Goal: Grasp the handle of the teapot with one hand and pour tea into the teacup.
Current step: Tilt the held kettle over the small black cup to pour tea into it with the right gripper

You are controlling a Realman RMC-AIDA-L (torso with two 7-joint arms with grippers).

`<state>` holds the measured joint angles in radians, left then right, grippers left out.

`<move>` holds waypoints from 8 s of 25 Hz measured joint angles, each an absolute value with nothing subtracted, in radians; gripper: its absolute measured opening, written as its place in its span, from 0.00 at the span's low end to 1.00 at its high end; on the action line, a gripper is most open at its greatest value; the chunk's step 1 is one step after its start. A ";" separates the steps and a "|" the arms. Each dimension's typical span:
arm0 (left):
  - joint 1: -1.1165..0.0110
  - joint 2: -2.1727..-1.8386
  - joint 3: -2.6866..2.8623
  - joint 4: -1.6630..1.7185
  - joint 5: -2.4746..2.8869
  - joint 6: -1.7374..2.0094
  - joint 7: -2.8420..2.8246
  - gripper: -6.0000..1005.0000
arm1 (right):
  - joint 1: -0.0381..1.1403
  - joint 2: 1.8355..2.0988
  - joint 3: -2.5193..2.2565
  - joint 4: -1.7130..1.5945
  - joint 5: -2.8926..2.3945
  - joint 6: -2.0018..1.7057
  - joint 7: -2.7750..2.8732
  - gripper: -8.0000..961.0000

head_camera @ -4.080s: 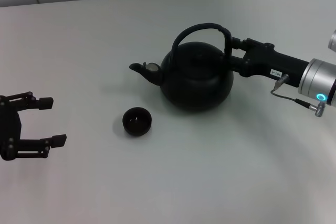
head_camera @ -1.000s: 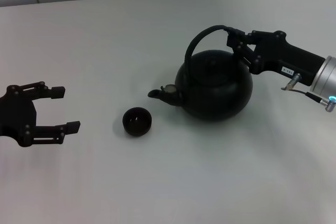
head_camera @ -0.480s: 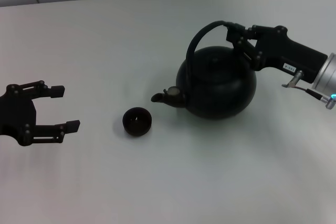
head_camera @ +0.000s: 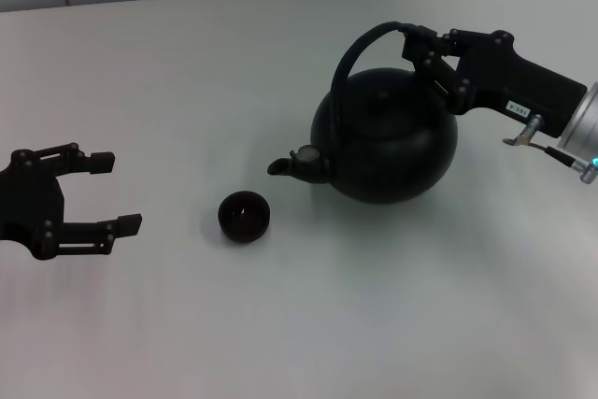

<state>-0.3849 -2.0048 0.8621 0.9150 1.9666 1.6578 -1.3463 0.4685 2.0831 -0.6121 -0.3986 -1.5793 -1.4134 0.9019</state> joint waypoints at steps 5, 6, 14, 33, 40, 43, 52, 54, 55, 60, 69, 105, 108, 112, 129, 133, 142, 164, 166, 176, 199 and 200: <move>-0.385 -2.005 0.862 0.920 1.967 1.656 -1.346 0.87 | 0.480 2.083 -0.647 -0.425 -1.582 -1.413 0.902 0.15; -0.385 -2.005 0.862 0.920 1.967 1.653 -1.346 0.87 | 0.489 2.083 -0.668 -0.435 -1.581 -1.410 0.904 0.15; -0.385 -2.005 0.862 0.920 1.967 1.648 -1.349 0.87 | 0.517 2.083 -0.697 -0.473 -1.585 -1.401 0.910 0.15; -0.393 -2.014 0.864 0.920 1.977 1.634 -1.350 0.87 | 0.518 2.082 -0.849 -0.637 -1.591 -1.324 0.958 0.15; -0.400 -2.018 0.861 0.920 1.999 1.623 -1.350 0.87 | 0.524 2.080 -0.870 -0.669 -1.603 -1.313 0.966 0.15; -0.407 -2.019 0.861 0.920 2.005 1.619 -1.350 0.87 | 0.526 2.080 -0.872 -0.677 -1.610 -1.309 0.966 0.15; -0.414 -2.016 0.866 0.920 2.005 1.609 -1.350 0.87 | 0.530 2.080 -0.897 -0.700 -1.618 -1.296 0.966 0.14; -0.416 -2.014 0.869 0.920 2.005 1.609 -1.350 0.87 | 0.529 2.079 -0.921 -0.710 -1.618 -1.283 0.966 0.15; -0.416 -2.013 0.869 0.920 2.005 1.609 -1.350 0.87 | 0.529 2.080 -0.933 -0.716 -1.618 -1.277 0.966 0.14; -0.419 -2.012 0.866 0.920 2.021 1.609 -1.350 0.87 | 0.533 2.080 -0.962 -0.726 -1.618 -1.261 0.966 0.14; -0.421 -2.014 0.863 0.920 2.030 1.609 -1.350 0.87 | 0.537 2.080 -0.975 -0.765 -1.619 -1.260 0.966 0.14; -0.426 -2.019 0.862 0.919 2.029 1.598 -1.348 0.87 | 0.528 2.084 -1.027 -0.957 -1.776 -1.260 1.069 0.13; -0.426 -2.019 0.862 0.920 2.029 1.598 -1.348 0.87 | 0.527 2.084 -1.029 -0.966 -1.777 -1.260 1.070 0.13; -0.428 -2.019 0.862 0.920 2.029 1.598 -1.349 0.87 | 0.527 2.085 -1.029 -0.974 -1.780 -1.262 1.071 0.13; -0.431 -2.019 0.867 0.914 2.029 1.585 -1.343 0.87 | 0.529 2.085 -1.051 -1.030 -1.817 -1.260 1.109 0.13; -0.431 -2.019 0.866 0.913 2.029 1.585 -1.343 0.87 | 0.532 2.085 -1.052 -1.034 -1.827 -1.260 1.116 0.13; -0.430 -2.019 0.862 0.911 2.029 1.585 -1.340 0.87 | 0.535 2.085 -1.061 -1.057 -1.839 -1.259 1.122 0.13; -0.424 -2.025 0.864 0.911 2.029 1.570 -1.336 0.87 | 0.543 2.086 -1.115 -1.112 -1.906 -1.223 1.173 0.13; -0.425 -2.025 0.863 0.910 2.029 1.569 -1.336 0.87 | 0.543 2.086 -1.119 -1.112 -1.907 -1.219 1.173 0.13; -0.430 -2.024 0.866 0.905 2.029 1.561 -1.336 0.87 | 0.552 2.086 -1.133 -1.112 -1.908 -1.214 1.173 0.13; -0.424 -2.012 0.869 0.900 2.023 1.557 -1.336 0.87 | 0.568 2.085 -1.160 -1.119 -1.914 -1.209 1.174 0.12; -0.424 -2.012 0.868 0.900 2.023 1.557 -1.336 0.87 | 0.568 2.085 -1.163 -1.121 -1.917 -1.209 1.175 0.12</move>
